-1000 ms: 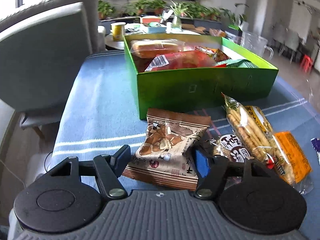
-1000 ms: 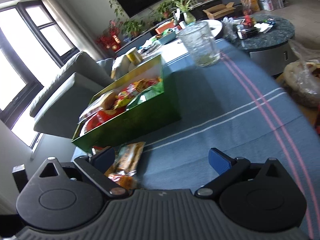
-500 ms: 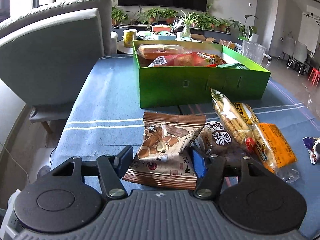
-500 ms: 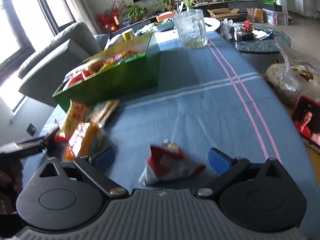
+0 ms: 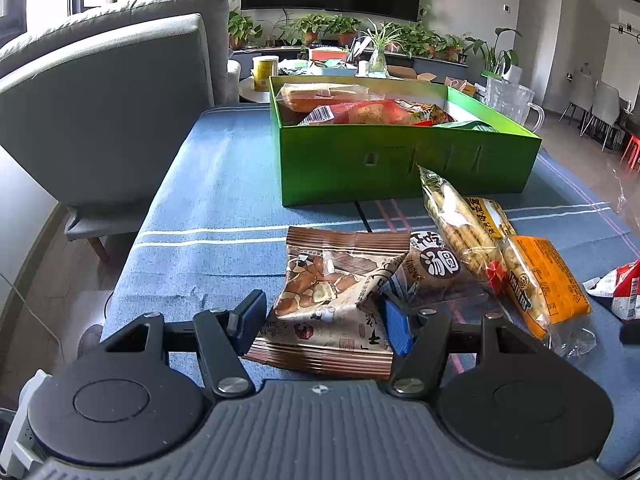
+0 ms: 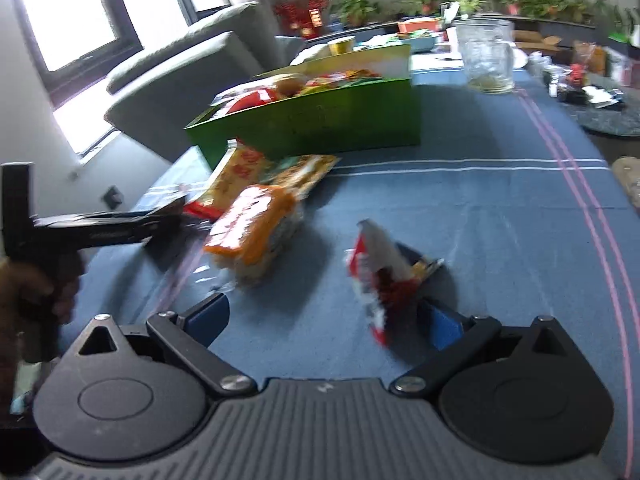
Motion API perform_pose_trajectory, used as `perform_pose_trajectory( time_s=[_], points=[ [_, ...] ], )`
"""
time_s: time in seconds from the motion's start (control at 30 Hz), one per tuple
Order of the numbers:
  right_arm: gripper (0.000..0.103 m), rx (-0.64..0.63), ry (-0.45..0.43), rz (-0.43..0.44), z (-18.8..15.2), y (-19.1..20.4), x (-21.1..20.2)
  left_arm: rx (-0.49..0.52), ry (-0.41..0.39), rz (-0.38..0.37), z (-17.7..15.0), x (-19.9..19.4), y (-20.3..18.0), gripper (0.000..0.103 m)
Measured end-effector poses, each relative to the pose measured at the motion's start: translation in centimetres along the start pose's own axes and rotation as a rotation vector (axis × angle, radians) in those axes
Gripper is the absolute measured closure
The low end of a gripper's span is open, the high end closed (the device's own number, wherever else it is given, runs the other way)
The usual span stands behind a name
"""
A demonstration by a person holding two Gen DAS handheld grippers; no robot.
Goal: Organize snacks
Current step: 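Grasp the red-white snack bag with the right gripper while the left grasps the brown nut packet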
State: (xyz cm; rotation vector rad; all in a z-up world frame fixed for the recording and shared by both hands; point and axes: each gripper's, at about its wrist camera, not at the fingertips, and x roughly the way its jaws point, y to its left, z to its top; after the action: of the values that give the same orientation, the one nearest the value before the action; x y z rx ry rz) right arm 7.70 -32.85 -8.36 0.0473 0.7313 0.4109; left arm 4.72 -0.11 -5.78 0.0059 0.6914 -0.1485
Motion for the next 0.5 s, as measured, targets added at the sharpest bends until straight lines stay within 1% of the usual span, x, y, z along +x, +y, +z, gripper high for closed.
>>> perform_pose_trajectory(
  time_s=[0.17,0.2,0.27,0.37,0.5],
  points=[
    [0.026,0.045,-0.042,-0.086,0.2,-0.6,0.5,-0.020,-0.002,-0.003,0.1,0.2,0.2,0.042],
    [0.026,0.042,-0.046,-0.106,0.3,-0.6,0.7,-0.025,-0.003,-0.004,0.0,0.2,0.2,0.040],
    [0.026,0.024,-0.051,-0.150,0.4,-0.3,1.1,-0.038,0.003,-0.009,0.0,0.4,0.3,0.036],
    [0.026,-0.019,-0.054,-0.219,0.4,0.2,1.3,-0.035,-0.002,-0.002,-0.1,0.6,0.3,0.033],
    [0.026,-0.058,-0.058,-0.255,0.2,0.3,1.3,-0.022,-0.004,0.011,0.0,0.8,0.2,0.032]
  ],
)
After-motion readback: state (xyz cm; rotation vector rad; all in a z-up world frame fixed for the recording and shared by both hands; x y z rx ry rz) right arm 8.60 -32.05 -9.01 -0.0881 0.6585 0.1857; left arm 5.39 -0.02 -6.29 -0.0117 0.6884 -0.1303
